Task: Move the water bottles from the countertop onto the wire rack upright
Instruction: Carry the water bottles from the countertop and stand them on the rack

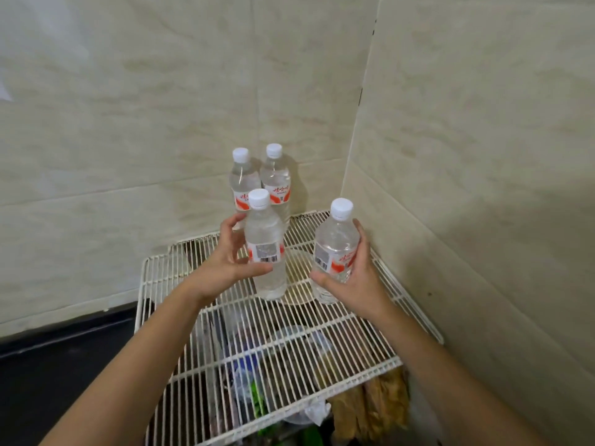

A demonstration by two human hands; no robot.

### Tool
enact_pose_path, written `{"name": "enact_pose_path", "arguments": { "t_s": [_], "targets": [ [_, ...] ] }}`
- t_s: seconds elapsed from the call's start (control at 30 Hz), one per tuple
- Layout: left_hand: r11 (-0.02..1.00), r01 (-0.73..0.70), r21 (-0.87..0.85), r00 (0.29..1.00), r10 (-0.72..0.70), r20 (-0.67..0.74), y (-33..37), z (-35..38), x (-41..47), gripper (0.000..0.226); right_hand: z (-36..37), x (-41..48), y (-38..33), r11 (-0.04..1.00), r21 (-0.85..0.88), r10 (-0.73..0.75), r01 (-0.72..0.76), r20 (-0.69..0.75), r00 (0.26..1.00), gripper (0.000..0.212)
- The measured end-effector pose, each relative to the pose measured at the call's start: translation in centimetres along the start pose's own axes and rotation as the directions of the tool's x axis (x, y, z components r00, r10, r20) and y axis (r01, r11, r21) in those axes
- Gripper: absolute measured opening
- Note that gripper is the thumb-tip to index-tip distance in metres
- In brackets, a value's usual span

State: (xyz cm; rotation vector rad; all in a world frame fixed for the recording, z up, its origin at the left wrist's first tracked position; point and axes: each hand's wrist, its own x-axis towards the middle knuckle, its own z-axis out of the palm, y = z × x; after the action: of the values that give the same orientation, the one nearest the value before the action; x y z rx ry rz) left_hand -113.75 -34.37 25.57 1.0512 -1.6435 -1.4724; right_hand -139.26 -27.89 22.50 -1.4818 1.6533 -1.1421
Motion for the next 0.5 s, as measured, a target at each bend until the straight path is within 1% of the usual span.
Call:
{"name": "enact_pose_path", "arguments": {
  "t_s": [0.03,0.07,0.1,0.13,0.17,0.2,0.23,0.27,0.3,0.33,0.4,0.43,0.5],
  "targets": [
    [0.999,-0.045,0.006,0.997,0.045,-0.061,0.6,0.6,-0.2,0.105,-0.1,0.3,-0.3,0.999,0.015,-0.037,0.037,-0.005,0.999,0.123],
    [0.996,-0.09,0.024,0.984,0.092,-0.154,1.3,1.4,-0.3,0.108,-0.2,0.6,-0.5,0.997,0.028,-0.072,0.072,-0.017,0.997,0.124],
    [0.99,-0.114,0.081,0.952,0.132,-0.276,2.0,2.6,-0.3,0.111,-0.2,1.0,-0.5,0.993,0.04,-0.106,0.107,-0.028,0.994,0.123],
    [0.978,-0.103,0.179,0.9,0.168,-0.402,2.6,3.7,-0.2,0.112,-0.2,1.2,-0.5,0.991,0.036,-0.131,0.133,-0.038,0.991,0.121],
    [0.954,-0.056,0.294,0.839,0.205,-0.503,3.0,4.7,0.0,0.11,-0.2,1.5,-0.5,0.988,0.026,-0.153,0.154,-0.044,0.987,0.118],
    [0.917,0.017,0.398,0.789,0.232,-0.568,3.0,5.5,0.4,0.103,-0.3,1.6,-0.4,0.987,-0.011,-0.161,0.161,-0.044,0.986,0.114],
    [0.876,0.102,0.472,0.761,0.237,-0.604,2.9,6.1,0.6,0.095,-0.7,1.6,-0.2,0.983,-0.069,-0.171,0.168,-0.034,0.985,0.109],
    [0.853,0.166,0.495,0.749,0.217,-0.626,2.8,6.5,0.8,0.087,-1.1,1.7,0.1,0.976,-0.141,-0.168,0.166,-0.001,0.986,0.106],
    [0.855,0.195,0.481,0.742,0.192,-0.642,2.7,6.4,1.0,0.081,-1.7,1.7,0.1,0.966,-0.2,-0.156,0.166,0.065,0.986,0.104],
    [0.875,0.184,0.447,0.74,0.177,-0.649,2.8,6.1,1.0,0.074,-2.3,1.9,0.2,0.959,-0.238,-0.121,0.157,0.158,0.98,0.102],
    [0.928,0.113,0.354,0.741,0.158,-0.652,3.5,5.2,1.0,0.059,-3.4,2.5,0.4,0.951,-0.268,-0.063,0.153,0.319,0.946,0.09],
    [0.953,0.077,0.294,0.749,0.139,-0.648,3.8,4.6,1.1,0.053,-3.7,2.9,0.4,0.948,-0.271,-0.06,0.165,0.359,0.931,0.082],
    [0.985,0.004,0.172,0.776,0.106,-0.622,4.1,3.3,1.5,0.043,-3.8,4.0,0.4,0.947,-0.258,-0.085,0.19,0.37,0.925,0.07]
  ]
}}
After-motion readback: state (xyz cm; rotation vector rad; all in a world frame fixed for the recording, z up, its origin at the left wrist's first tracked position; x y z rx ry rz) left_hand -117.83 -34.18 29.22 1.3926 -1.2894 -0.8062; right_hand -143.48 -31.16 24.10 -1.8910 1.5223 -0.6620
